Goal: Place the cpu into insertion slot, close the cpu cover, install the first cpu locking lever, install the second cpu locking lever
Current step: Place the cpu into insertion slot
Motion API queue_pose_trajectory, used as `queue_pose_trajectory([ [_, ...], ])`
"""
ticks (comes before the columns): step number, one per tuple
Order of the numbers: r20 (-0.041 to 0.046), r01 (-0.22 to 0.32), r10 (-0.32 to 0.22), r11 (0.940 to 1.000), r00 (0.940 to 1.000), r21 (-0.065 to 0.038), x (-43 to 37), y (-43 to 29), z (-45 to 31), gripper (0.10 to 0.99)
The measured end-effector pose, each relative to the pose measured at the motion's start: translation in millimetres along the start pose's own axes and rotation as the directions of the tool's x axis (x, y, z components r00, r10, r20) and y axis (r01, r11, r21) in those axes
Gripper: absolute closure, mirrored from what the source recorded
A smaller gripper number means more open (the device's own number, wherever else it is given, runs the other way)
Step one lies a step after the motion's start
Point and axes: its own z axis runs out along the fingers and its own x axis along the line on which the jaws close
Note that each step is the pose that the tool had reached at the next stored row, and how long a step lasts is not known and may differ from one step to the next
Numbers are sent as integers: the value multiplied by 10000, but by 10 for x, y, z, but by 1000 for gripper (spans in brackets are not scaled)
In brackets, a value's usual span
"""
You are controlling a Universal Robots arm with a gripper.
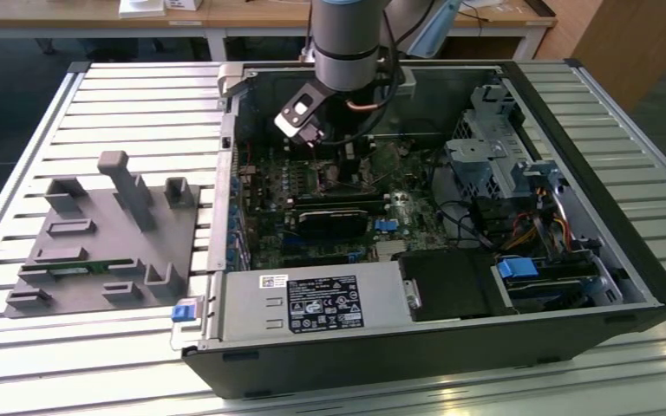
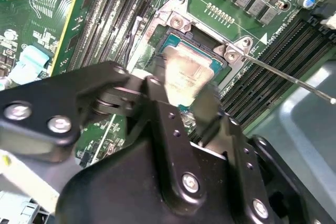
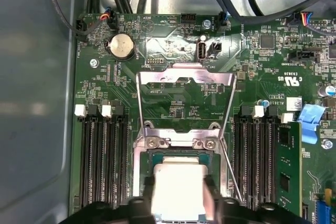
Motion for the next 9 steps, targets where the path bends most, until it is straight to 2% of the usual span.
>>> queue_pose_trajectory([
  [1,0,-1,1,10000,10000,32,0,4,-6,612],
  [3,0,-3,3,9999,10000,106,0,14,-20,729],
  [4,0,-4,4,9999,10000,137,0,17,-26,729],
  [6,0,-5,5,9998,10000,188,1,21,-35,847],
  [7,0,-5,5,9998,10000,204,1,23,-38,847],
  [9,2,-7,7,9998,10000,222,0,22,-47,965],
])
